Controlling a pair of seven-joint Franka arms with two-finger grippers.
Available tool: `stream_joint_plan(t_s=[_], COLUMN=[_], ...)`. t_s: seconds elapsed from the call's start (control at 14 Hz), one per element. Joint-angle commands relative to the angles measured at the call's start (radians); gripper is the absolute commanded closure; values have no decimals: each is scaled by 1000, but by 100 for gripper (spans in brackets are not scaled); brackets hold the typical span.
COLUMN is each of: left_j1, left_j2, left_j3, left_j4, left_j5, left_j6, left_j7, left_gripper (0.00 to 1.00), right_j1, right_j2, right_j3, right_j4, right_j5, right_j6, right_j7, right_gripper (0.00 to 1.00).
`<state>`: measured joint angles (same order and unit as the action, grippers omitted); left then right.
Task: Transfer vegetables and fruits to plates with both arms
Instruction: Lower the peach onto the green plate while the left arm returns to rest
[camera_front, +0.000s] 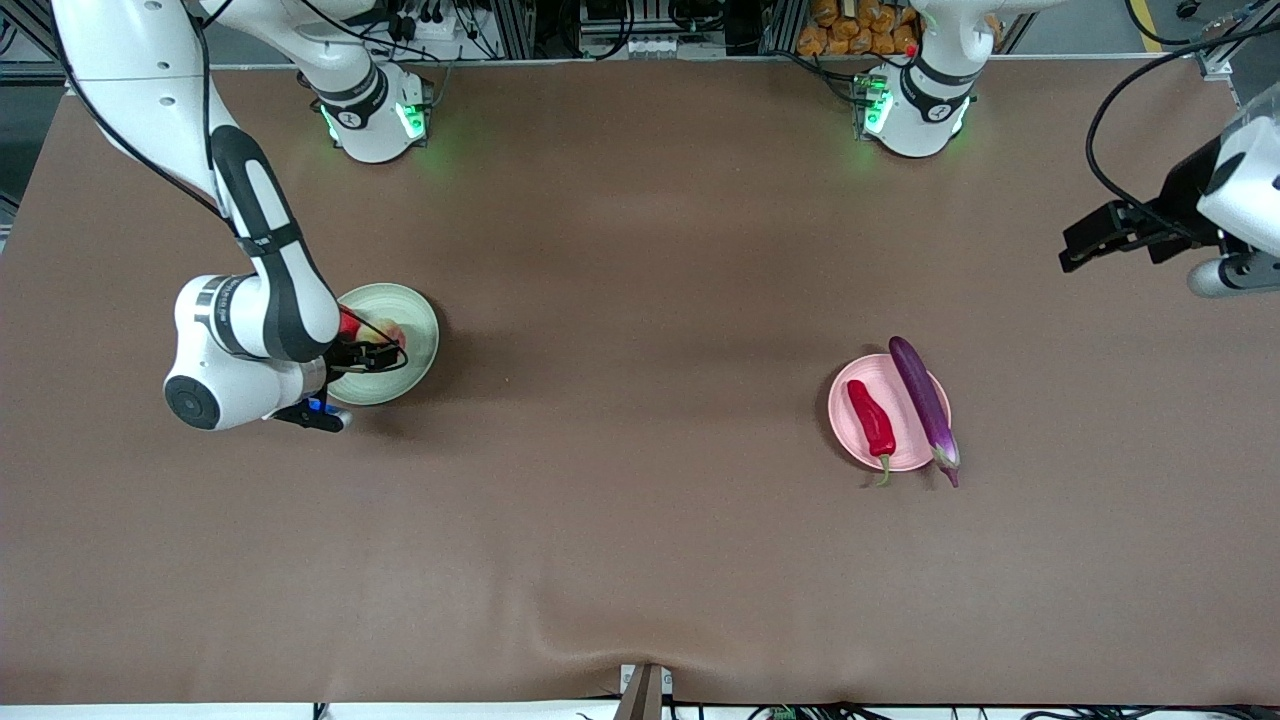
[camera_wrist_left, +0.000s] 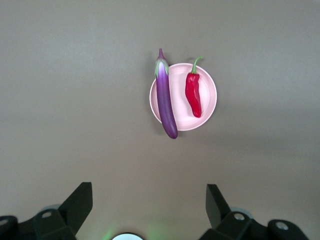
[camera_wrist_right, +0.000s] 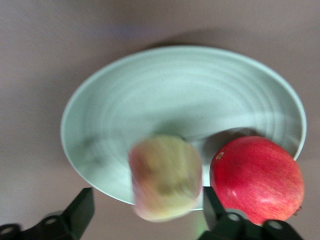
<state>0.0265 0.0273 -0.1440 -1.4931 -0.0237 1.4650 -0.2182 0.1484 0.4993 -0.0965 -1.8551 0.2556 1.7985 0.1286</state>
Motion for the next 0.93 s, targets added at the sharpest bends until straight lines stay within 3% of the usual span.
stream_joint_plan(t_s=[0.0, 0.29, 0.64, 0.86], left_j1=[-23, -17, -16, -16], left_j2=[-69, -70, -86, -101], left_j3=[17, 14, 12, 14], left_j4=[-72, -67, -73, -78], left_j5=[-15, -15, -16, -15], left_j6=[8, 3, -34, -52], left_j7=[11, 11, 11, 13], left_gripper=[0, 0, 0, 0], right_j1=[-32, -49, -76, -101], right_j2=[-65, -166, -387, -488], right_j3=[6, -22, -20, -14], right_j4=[83, 316, 317, 309], right_j5=[-19, -104, -231, -260], right_j6=[-68, -241, -260, -373], right_j7=[-9, -76, -152, -139], right_gripper=[0, 0, 0, 0])
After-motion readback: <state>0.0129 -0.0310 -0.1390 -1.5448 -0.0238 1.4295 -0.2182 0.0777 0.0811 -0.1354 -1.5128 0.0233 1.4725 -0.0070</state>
